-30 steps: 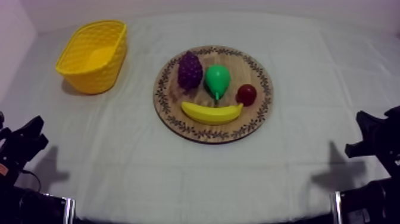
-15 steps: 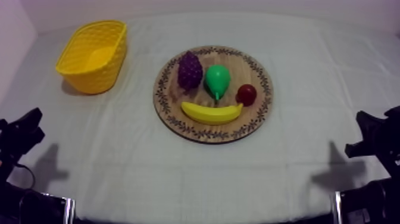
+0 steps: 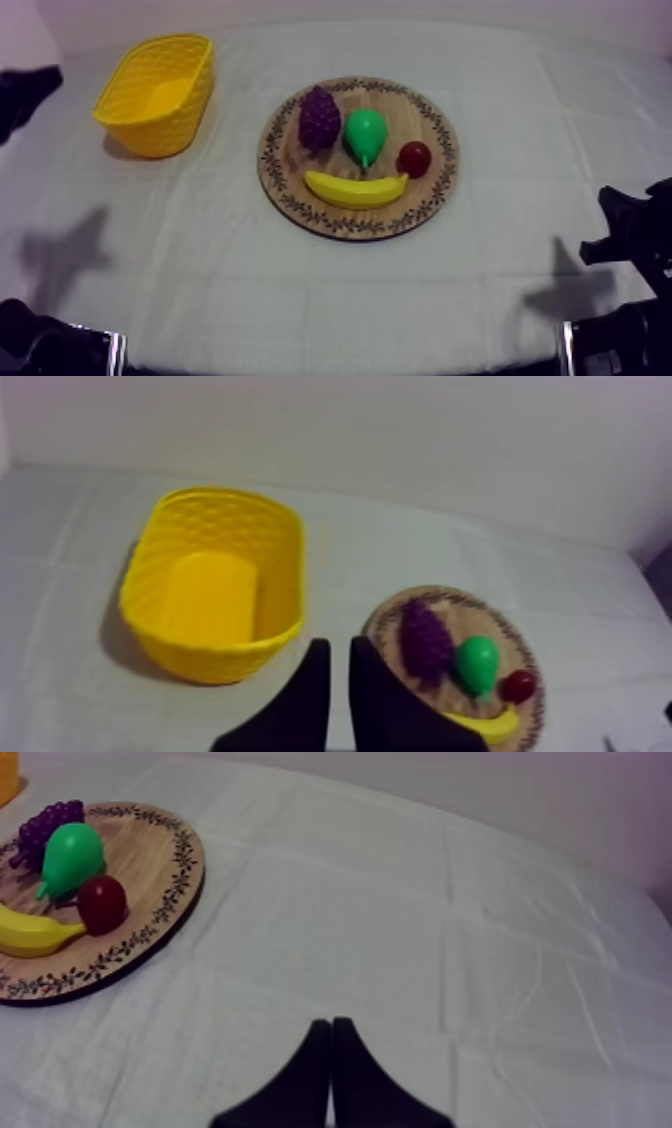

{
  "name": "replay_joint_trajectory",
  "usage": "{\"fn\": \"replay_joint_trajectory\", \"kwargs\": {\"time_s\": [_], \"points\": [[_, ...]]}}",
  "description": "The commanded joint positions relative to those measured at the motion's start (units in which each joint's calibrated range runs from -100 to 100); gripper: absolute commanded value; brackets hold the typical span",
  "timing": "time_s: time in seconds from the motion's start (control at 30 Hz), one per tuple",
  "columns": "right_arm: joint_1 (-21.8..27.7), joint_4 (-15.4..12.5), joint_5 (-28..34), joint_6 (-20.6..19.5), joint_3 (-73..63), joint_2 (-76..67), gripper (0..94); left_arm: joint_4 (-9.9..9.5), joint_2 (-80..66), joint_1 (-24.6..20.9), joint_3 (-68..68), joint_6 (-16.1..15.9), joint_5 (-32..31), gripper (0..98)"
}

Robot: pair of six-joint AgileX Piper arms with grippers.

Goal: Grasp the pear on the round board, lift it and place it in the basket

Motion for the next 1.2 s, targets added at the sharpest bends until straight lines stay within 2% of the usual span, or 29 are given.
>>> {"fn": "replay_joint_trajectory", "kwargs": {"time_s": [0.0,0.23,0.47,0.87,1.07,1.1,1.17], "points": [[0.0,0.0,0.0,0.0,0.0,0.0,0.3,-0.38,10.0,3.9,-13.9,1.9,2.7,7.6],[0.0,0.0,0.0,0.0,0.0,0.0,0.3,-0.86,24.1,11.4,-29.1,6.2,9.8,7.5],[0.0,0.0,0.0,0.0,0.0,0.0,0.3,0.59,38.4,16.3,-40.0,9.1,14.0,7.5],[0.0,0.0,0.0,0.0,0.0,0.0,0.3,4.61,62.7,18.5,-50.5,9.0,17.1,7.6],[0.0,0.0,0.0,0.0,0.0,0.0,0.3,6.32,69.2,19.2,-52.3,8.8,15.8,8.1],[0.0,0.0,0.0,0.0,0.0,0.0,0.3,6.48,69.9,19.3,-52.4,8.9,15.3,9.2],[0.0,0.0,0.0,0.0,0.0,0.0,0.3,6.58,70.9,19.5,-52.5,9.1,14.5,20.1]]}}
